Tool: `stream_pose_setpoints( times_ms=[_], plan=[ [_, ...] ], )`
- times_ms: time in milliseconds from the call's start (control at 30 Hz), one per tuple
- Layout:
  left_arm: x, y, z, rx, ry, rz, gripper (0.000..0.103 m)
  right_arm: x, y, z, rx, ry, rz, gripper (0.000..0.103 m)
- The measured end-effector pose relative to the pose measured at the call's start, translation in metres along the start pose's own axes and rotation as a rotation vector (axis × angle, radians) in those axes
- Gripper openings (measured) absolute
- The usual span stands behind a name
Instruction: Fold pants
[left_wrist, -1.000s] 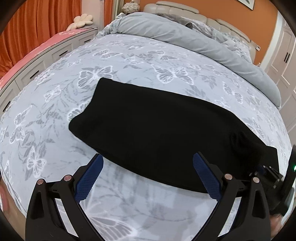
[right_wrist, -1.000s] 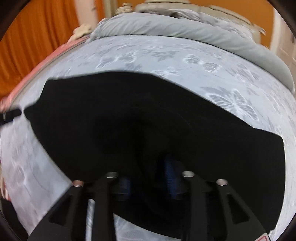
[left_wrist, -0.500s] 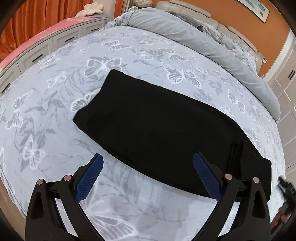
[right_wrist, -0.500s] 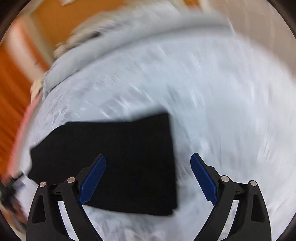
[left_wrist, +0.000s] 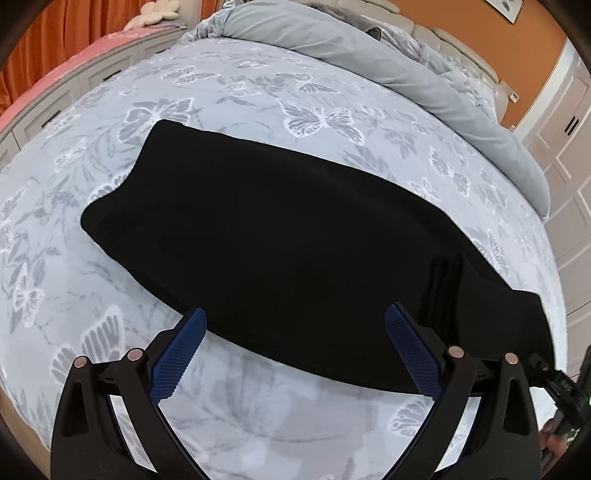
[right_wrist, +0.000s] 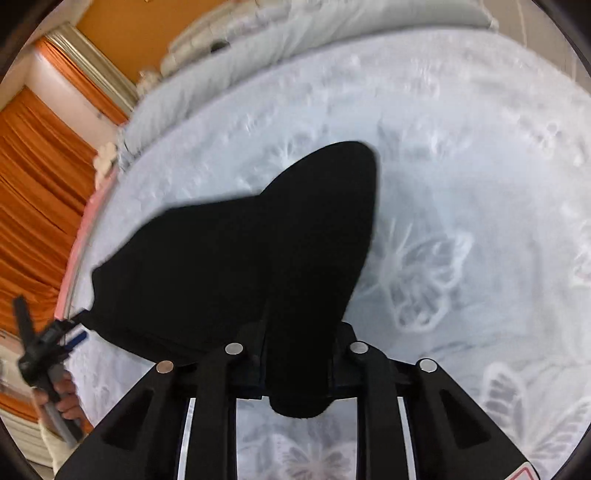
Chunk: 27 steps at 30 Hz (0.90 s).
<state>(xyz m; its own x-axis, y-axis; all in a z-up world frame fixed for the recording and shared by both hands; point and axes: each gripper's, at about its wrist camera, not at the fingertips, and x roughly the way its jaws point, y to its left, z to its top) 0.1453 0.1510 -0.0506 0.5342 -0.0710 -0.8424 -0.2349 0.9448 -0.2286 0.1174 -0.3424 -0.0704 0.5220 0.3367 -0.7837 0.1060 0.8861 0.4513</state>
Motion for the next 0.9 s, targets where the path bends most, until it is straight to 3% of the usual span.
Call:
stream_pose_setpoints(
  times_ms=[67, 167, 267, 333, 400, 467, 500, 667, 700, 733, 767, 800, 833, 900],
  plan=[
    [-0.001, 0.013, 0.004, -0.032, -0.001, 0.004, 0.096, -0.011, -0.013, 0.003, 0.020, -0.021, -0.025, 0.016],
    [0.000, 0.045, 0.012, -0.103, -0.010, 0.053, 0.096, -0.006, -0.042, 0.002, 0.099, 0.018, -0.006, 0.016],
    [0.003, 0.080, 0.018, -0.176, -0.012, 0.140, 0.096, 0.007, -0.034, -0.005, 0.058, 0.035, -0.073, 0.016],
    [0.009, 0.113, 0.023, -0.279, 0.005, 0.158, 0.096, 0.010, -0.027, -0.008, 0.035, 0.032, -0.097, 0.016],
    [0.017, 0.141, 0.024, -0.386, 0.027, 0.123, 0.096, 0.012, -0.023, -0.009, 0.025, 0.032, -0.106, 0.016],
    [0.032, 0.161, 0.026, -0.466, 0.066, 0.041, 0.096, 0.013, -0.023, -0.008, 0.019, 0.033, -0.108, 0.017],
    [0.042, 0.167, 0.029, -0.478, 0.082, 0.006, 0.096, 0.014, -0.022, -0.007, 0.017, 0.035, -0.105, 0.017],
    [0.052, 0.167, 0.037, -0.461, -0.019, 0.055, 0.098, 0.024, -0.030, -0.007, 0.067, 0.069, -0.058, 0.026],
    [0.054, 0.163, 0.040, -0.435, -0.026, 0.069, 0.095, 0.029, -0.032, -0.007, 0.085, 0.082, -0.044, 0.036],
    [0.055, 0.157, 0.042, -0.399, -0.034, 0.091, 0.088, 0.034, -0.035, -0.007, 0.104, 0.091, -0.025, 0.038],
    [0.054, 0.153, 0.045, -0.373, -0.051, 0.110, 0.054, 0.037, -0.037, -0.009, 0.108, 0.093, -0.013, 0.036],
    [0.055, 0.153, 0.047, -0.356, -0.054, 0.083, 0.023, 0.040, -0.037, -0.009, 0.106, 0.093, -0.009, 0.025],
    [0.055, 0.154, 0.048, -0.396, -0.035, -0.015, 0.017, 0.039, -0.036, -0.008, 0.110, 0.089, 0.002, 0.019],
    [0.047, 0.154, 0.051, -0.412, -0.034, -0.012, 0.015, 0.022, -0.030, -0.004, 0.102, 0.057, 0.009, 0.017]
  ],
)
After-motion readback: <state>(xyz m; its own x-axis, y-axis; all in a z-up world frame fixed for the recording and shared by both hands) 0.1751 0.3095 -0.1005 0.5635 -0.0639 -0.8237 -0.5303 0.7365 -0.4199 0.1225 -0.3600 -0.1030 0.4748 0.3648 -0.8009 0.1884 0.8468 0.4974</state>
